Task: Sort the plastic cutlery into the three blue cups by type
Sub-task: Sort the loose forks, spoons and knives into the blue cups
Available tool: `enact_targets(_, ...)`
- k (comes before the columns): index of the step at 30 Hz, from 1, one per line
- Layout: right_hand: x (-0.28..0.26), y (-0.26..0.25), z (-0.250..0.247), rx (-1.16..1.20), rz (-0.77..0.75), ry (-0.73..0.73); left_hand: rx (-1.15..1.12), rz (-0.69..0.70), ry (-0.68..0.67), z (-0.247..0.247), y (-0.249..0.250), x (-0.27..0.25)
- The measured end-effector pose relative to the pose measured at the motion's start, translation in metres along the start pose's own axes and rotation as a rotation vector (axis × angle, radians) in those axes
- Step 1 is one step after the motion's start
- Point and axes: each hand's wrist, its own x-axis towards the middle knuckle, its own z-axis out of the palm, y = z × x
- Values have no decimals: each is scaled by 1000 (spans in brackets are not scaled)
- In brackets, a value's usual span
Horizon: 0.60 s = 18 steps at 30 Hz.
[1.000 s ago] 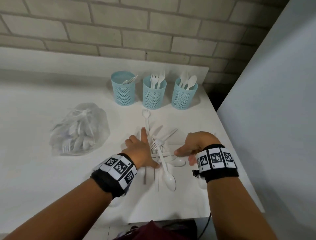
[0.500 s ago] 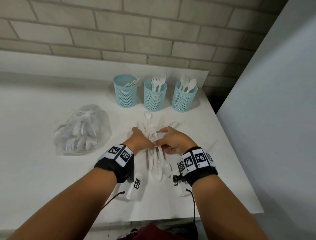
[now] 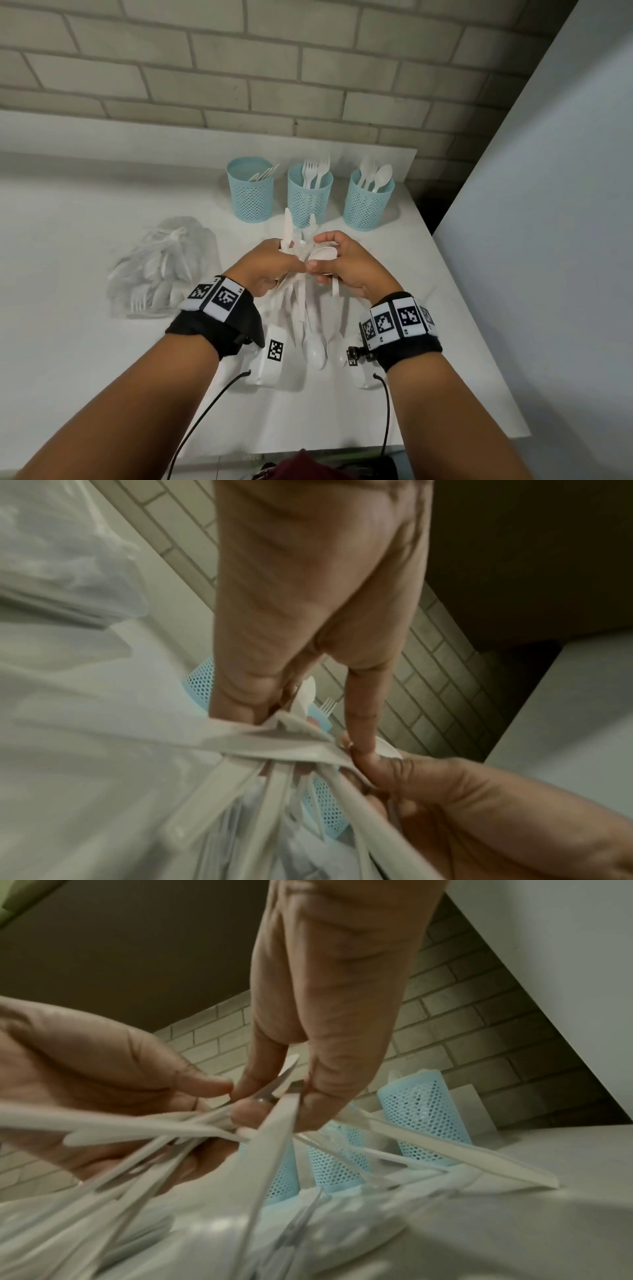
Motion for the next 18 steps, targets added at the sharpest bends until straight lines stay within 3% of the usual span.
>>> enact_targets(3,1,-5,-3,-21,-36,-17,-84,-13,41,-4,3,4)
enact_targets(11,9,-14,2,59,-129,-22,-157,123,28,-2,15,4)
enact_targets(18,18,-15,8,52,-187,66,-194,154,-79,-8,17,4)
